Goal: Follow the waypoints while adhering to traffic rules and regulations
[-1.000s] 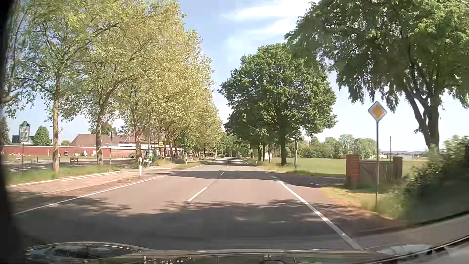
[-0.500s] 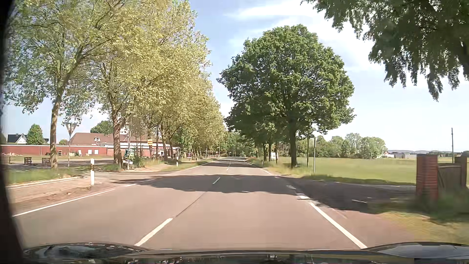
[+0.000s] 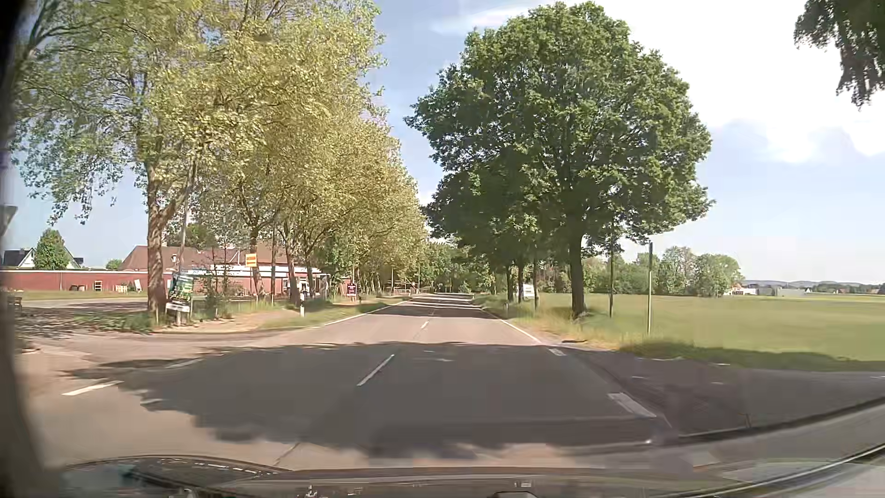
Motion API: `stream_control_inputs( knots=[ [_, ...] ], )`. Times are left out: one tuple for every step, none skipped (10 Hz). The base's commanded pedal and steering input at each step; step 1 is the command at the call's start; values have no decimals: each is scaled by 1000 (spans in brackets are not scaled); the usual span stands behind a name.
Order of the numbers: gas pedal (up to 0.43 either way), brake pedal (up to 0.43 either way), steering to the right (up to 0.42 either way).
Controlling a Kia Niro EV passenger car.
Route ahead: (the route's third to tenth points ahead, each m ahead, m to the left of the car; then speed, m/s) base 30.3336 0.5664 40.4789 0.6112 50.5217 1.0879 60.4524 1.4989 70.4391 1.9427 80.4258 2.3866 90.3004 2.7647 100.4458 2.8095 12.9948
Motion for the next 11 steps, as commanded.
stream_control_inputs(
  knots=[
    [157,0,-8],
    [157,0,-8],
    [157,0,-8],
    [157,0,-8],
    [157,0,-8],
    [157,0,-8],
    [157,0,-8],
    [157,0,-8],
    [157,0,-8],
    [150,0,-8],
    [150,0,-8]
  ],
)
